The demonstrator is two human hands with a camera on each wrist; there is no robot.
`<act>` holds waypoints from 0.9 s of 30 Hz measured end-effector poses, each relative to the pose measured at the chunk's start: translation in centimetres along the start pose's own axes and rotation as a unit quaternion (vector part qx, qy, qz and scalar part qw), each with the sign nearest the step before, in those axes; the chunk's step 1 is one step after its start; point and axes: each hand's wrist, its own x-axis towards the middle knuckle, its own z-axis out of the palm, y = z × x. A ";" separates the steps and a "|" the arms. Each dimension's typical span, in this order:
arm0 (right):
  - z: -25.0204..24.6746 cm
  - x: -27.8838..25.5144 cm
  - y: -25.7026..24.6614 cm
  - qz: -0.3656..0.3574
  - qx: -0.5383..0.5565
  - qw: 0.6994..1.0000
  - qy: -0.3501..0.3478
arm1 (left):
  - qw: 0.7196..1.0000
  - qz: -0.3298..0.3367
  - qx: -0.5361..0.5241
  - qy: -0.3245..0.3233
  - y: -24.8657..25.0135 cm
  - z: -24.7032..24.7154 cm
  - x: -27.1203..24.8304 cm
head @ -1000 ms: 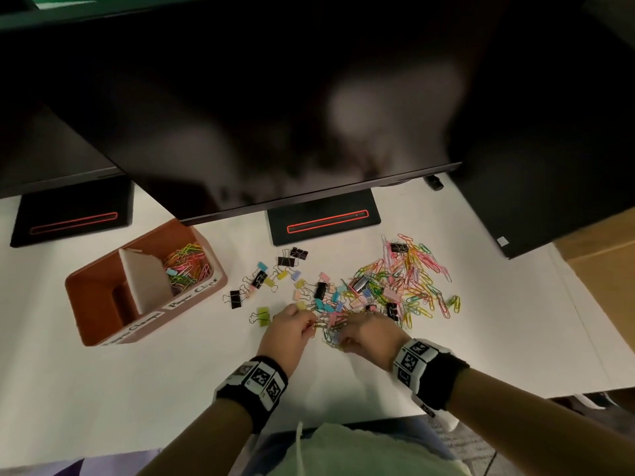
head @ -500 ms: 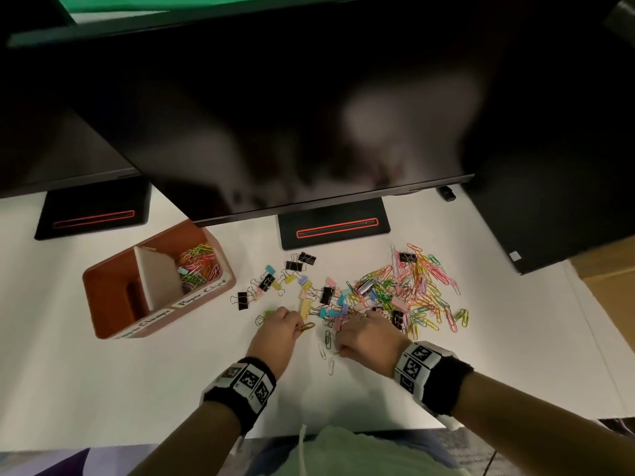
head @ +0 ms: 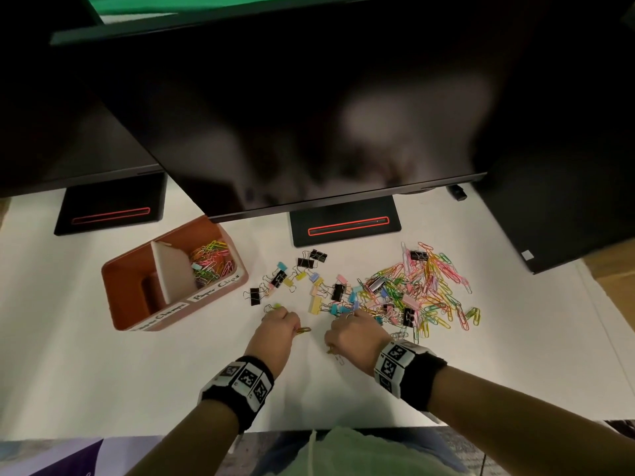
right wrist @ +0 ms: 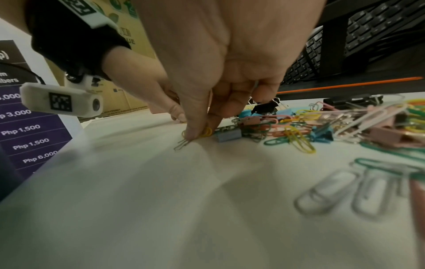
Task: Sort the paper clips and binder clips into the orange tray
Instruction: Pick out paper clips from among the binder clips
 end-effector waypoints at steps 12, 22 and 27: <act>-1.1 0.7 0.2 -0.013 0.061 0.998 -0.032 | 0.997 0.024 -0.070 0.020 -0.7 -0.7 -1.1; -8.2 4.1 -1.2 -0.031 0.138 0.986 0.091 | 0.965 -0.005 -0.162 0.206 -4.4 -11.8 -2.5; -14.6 10.5 -5.1 -0.034 0.196 0.969 0.145 | 0.946 -0.113 -0.156 0.262 -9.0 -16.0 -0.8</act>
